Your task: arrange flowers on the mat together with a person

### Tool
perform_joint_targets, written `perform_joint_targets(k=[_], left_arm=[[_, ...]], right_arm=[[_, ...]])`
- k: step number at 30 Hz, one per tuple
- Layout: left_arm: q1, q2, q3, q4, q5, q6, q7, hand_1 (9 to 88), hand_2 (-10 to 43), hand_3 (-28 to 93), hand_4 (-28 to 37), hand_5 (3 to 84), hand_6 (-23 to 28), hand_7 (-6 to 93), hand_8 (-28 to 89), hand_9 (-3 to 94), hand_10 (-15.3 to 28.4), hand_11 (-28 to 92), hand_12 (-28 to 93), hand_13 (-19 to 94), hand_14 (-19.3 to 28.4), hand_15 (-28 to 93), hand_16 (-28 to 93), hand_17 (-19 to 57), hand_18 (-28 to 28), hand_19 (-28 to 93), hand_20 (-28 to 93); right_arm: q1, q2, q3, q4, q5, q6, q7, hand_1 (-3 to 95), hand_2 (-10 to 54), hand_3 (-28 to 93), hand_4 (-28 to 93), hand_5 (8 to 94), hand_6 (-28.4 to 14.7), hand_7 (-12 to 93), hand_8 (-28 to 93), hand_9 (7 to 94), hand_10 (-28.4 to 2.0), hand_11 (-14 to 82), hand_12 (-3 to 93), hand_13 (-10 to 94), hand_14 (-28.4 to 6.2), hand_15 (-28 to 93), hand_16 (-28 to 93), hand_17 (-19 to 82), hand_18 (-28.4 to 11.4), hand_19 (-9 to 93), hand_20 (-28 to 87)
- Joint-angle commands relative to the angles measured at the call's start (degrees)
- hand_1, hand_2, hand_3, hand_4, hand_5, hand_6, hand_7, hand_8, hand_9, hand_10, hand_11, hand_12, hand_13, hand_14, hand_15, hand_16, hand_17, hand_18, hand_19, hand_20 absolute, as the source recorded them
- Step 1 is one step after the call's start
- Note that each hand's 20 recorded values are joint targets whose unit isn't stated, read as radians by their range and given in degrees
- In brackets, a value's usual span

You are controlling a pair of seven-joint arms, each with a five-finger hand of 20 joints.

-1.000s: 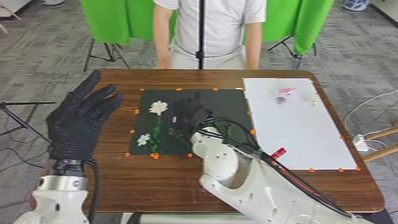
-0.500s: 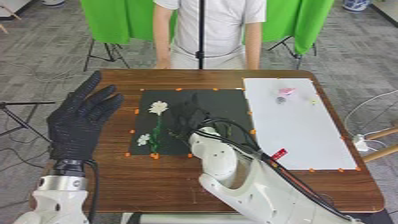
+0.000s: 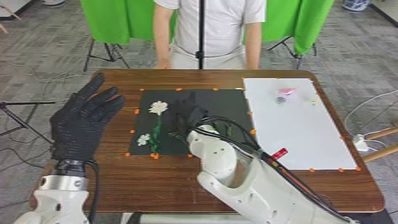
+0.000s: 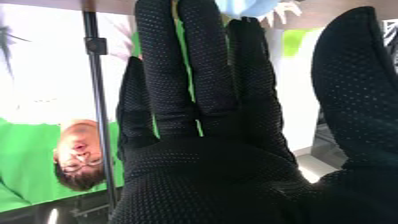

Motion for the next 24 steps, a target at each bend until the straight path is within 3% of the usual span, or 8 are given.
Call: perform_joint_targets(k=[1,9,15,19,24], left_arm=[[1.4,-0.4,-0.24,0.04,-0.18,1.14,-0.64,21.7,9.0,79,-26.3,37.0,9.6,11.2,-10,35.7,21.5,25,9,27,28.3,53,-12,-6.2,25.5,67,0],[3.7,0.34,-1.06,-0.53,-0.84,2.75,1.31,21.7,9.1,78,-26.3,37.0,9.6,11.3,-10,35.7,21.5,25,9,27,28.3,53,-12,-6.2,25.5,67,0],[5.0,1.51,-0.66,-0.84,-1.6,4.15,3.53,21.7,9.1,78,-26.3,37.0,9.7,11.2,-9,35.8,21.4,25,9,27,28.3,53,-12,-6.2,25.5,67,0],[6.1,2.14,-0.55,-0.94,-2.11,5.51,4.95,21.7,9.2,78,-26.4,37.0,9.6,11.2,-9,35.7,21.5,25,9,27,28.3,53,-12,-6.2,25.5,67,0],[8.2,2.22,-1.94,-1.46,-2.45,6.74,6.59,21.8,9.2,78,-26.5,36.6,9.3,11.2,-10,35.5,21.4,24,9,27,28.2,53,-12,-6.2,25.5,67,0]], right_arm=[[-2.5,-2.4,3.4,-2.2,0.3,-2.1,-2.4,30.2,-9.5,79,-28,58.8,0.6,14,-14,66.0,-13.7,30.2,13.9,54,-13.2,48,10,5,-16.9,55,14],[-6.0,-5.0,11.4,-6.8,7.3,-3.9,-2.6,28.3,-9.5,78,-28,58.7,0.1,14,-14,65.8,-14.0,30.0,13.7,54,-13.6,48,10,5,-17.1,55,14],[-6.9,-5.3,16.7,-10.8,13.4,-3.4,-2.2,27.5,-9.5,77,-28,58.8,-0.6,13,-14,65.9,-14.3,29.6,13.5,54,-14.4,49,10,5,-17.1,55,15],[-11.4,-7.8,26.6,-16.9,28.5,-7.6,0.1,26.8,-9.5,76,-28,58.3,-1.0,13,-13,65.6,-14.7,29.1,13.5,54,-14.6,49,9,5,-17.1,55,15],[-17.7,-10.9,41.3,-22.3,56.7,-10.7,6.2,24.9,-8.4,77,-28,55.4,-1.9,12,-13,61.6,-16.5,24.0,12.1,51,-17.3,47,9,5,-17.3,56,15]])
